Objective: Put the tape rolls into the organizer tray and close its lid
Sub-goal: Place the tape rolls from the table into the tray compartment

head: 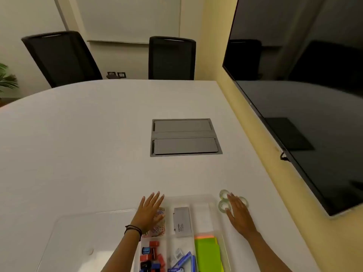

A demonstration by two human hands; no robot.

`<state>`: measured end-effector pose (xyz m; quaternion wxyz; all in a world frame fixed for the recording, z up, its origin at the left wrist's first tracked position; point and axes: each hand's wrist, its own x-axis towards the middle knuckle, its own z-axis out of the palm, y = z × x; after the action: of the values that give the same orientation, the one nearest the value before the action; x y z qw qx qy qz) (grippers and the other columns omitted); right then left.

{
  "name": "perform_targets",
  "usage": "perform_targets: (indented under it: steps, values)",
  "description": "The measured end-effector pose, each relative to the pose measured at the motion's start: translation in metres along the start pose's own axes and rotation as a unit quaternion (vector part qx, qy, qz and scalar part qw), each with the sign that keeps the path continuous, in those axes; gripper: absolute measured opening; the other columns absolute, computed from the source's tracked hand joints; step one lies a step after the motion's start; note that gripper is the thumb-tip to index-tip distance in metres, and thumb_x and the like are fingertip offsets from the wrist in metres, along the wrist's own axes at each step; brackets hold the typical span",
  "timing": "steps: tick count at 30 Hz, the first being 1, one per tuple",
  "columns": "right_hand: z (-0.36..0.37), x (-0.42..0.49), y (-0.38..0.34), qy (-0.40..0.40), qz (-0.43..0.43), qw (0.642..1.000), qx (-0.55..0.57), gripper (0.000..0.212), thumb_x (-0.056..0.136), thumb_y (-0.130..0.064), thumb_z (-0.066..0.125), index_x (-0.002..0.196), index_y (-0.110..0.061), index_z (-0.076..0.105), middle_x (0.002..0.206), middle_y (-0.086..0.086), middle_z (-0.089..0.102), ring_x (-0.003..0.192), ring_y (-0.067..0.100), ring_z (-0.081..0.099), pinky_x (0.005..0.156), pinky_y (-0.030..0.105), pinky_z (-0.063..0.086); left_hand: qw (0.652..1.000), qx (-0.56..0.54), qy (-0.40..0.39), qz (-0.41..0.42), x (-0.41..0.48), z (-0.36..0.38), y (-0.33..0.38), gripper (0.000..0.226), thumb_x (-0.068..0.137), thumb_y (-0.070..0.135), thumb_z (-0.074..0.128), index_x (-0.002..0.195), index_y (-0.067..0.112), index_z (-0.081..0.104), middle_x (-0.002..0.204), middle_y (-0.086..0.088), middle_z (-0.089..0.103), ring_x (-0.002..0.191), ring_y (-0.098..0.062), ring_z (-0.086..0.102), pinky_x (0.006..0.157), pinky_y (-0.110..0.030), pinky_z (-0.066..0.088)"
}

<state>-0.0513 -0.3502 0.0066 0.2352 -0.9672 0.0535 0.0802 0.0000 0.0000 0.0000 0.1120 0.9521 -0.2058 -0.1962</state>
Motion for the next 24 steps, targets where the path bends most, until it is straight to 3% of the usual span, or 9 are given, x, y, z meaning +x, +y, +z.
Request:
perform_targets:
  steps: [4,9,11,13,17,20,24]
  values:
    - [-0.007,0.023,-0.004,-0.058,0.009,0.998,0.010,0.056,0.097,-0.013,0.043,0.146,-0.009,0.015,0.155,0.010,0.022,0.144,0.023,0.020,0.120,0.034,0.015,0.999,-0.013,0.029,0.002,0.002,0.003,-0.003,0.104,0.063,0.079,-0.012,0.147,0.021,0.007,0.158,-0.011,0.004,0.146,-0.032,0.003,0.116,-0.054,-0.002]
    - [-0.004,0.050,-0.008,-0.072,0.060,0.995,0.013,0.059,0.095,-0.013,0.045,0.146,-0.015,0.016,0.156,0.014,0.017,0.145,0.028,0.015,0.118,0.041,0.022,0.999,-0.015,0.036,-0.002,0.004,0.008,-0.004,0.091,0.074,0.076,0.012,0.147,0.021,0.004,0.158,-0.009,0.000,0.146,-0.030,-0.001,0.115,-0.053,-0.010]
    - [-0.001,0.060,-0.009,-0.071,0.085,0.994,-0.007,0.057,0.096,-0.017,0.044,0.146,-0.015,0.017,0.156,0.016,0.015,0.144,0.031,0.014,0.116,0.041,0.024,0.999,-0.008,0.036,-0.006,0.004,0.011,-0.005,0.079,0.085,0.066,0.026,0.147,0.022,0.003,0.158,-0.009,-0.001,0.146,-0.030,-0.002,0.114,-0.052,-0.012]
    - [0.004,0.069,-0.011,-0.066,0.101,0.993,-0.009,0.054,0.096,-0.017,0.045,0.144,-0.013,0.021,0.154,0.019,0.018,0.143,0.034,0.017,0.115,0.042,0.025,0.999,-0.005,0.040,-0.009,0.005,0.013,-0.005,0.074,0.090,0.059,0.033,0.146,0.023,0.000,0.158,-0.008,-0.004,0.146,-0.029,-0.005,0.114,-0.048,-0.014]
    - [0.011,0.082,-0.018,-0.041,0.130,0.991,-0.009,0.047,0.092,-0.010,0.048,0.137,-0.008,0.035,0.141,0.023,0.035,0.130,0.038,0.036,0.108,0.044,0.037,0.998,-0.016,0.067,-0.005,0.004,0.015,-0.005,0.083,0.081,0.069,0.018,0.147,0.022,0.000,0.157,-0.010,-0.008,0.145,-0.031,-0.010,0.111,-0.037,-0.027]
    - [0.015,0.084,-0.021,-0.038,0.144,0.989,-0.022,0.044,0.090,-0.006,0.049,0.133,-0.007,0.040,0.135,0.022,0.037,0.123,0.037,0.040,0.101,0.043,0.043,0.994,-0.048,0.097,0.007,0.003,0.016,-0.003,0.078,0.087,0.059,0.035,0.147,0.017,0.008,0.156,-0.015,-0.002,0.140,-0.040,-0.011,0.101,-0.021,-0.036]
    - [0.022,0.085,-0.020,-0.031,0.152,0.987,-0.047,0.041,0.088,-0.002,0.047,0.129,-0.008,0.044,0.130,0.020,0.041,0.118,0.034,0.045,0.094,0.040,0.047,0.995,-0.041,0.095,0.009,0.006,0.021,-0.006,0.077,0.091,0.050,0.045,0.146,0.018,0.003,0.156,-0.014,-0.006,0.142,-0.040,-0.010,0.097,-0.019,-0.039]
